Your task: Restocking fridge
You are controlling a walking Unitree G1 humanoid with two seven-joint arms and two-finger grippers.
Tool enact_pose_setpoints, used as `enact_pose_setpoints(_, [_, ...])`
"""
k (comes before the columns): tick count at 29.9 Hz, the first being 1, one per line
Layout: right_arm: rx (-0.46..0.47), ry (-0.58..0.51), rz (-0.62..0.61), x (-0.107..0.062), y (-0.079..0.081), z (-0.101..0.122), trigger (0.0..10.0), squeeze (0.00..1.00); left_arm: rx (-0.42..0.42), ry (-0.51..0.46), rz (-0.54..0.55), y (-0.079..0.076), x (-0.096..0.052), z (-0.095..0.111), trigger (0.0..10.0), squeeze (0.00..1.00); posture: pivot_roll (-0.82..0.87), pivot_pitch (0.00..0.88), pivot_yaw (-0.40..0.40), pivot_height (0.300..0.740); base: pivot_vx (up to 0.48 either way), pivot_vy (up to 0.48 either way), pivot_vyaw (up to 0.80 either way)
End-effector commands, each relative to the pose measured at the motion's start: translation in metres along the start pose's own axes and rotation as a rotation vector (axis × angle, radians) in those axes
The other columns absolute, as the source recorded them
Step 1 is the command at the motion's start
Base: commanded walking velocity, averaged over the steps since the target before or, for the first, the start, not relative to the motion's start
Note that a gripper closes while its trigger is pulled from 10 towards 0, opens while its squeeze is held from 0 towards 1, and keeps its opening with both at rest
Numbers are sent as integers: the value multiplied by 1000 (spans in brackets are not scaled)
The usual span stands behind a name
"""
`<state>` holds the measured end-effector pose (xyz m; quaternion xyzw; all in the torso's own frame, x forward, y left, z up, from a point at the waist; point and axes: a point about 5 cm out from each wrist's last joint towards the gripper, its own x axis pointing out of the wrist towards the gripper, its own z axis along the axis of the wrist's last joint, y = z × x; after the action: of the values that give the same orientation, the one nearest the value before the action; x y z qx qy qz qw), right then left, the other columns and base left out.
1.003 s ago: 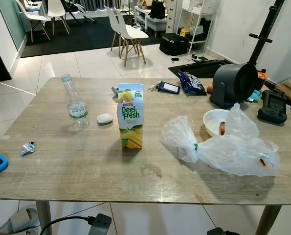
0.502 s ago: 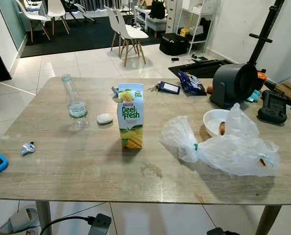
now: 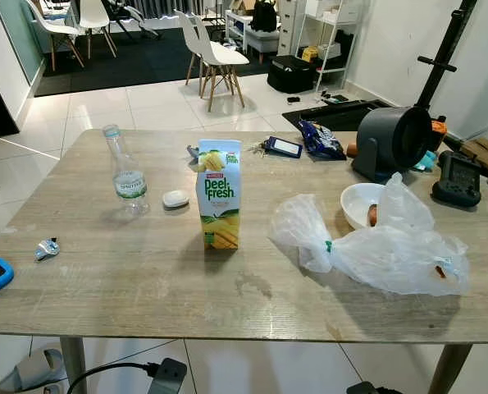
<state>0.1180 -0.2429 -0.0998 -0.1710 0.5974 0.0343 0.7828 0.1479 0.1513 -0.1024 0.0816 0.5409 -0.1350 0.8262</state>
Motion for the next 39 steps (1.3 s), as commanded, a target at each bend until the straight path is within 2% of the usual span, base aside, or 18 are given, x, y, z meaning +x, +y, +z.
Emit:
enact_pose_setpoints(1, [-12, 4, 5, 0, 3, -1, 10000, 0, 4, 36, 6, 4, -1, -9, 10000, 0, 52, 0, -16, 740, 0, 0, 0])
enact_pose_setpoints(39, [1, 4, 16, 0, 4, 1, 10000, 0, -4, 35, 10, 6, -2, -8, 10000, 0, 43, 0, -11, 740, 0, 0, 0])
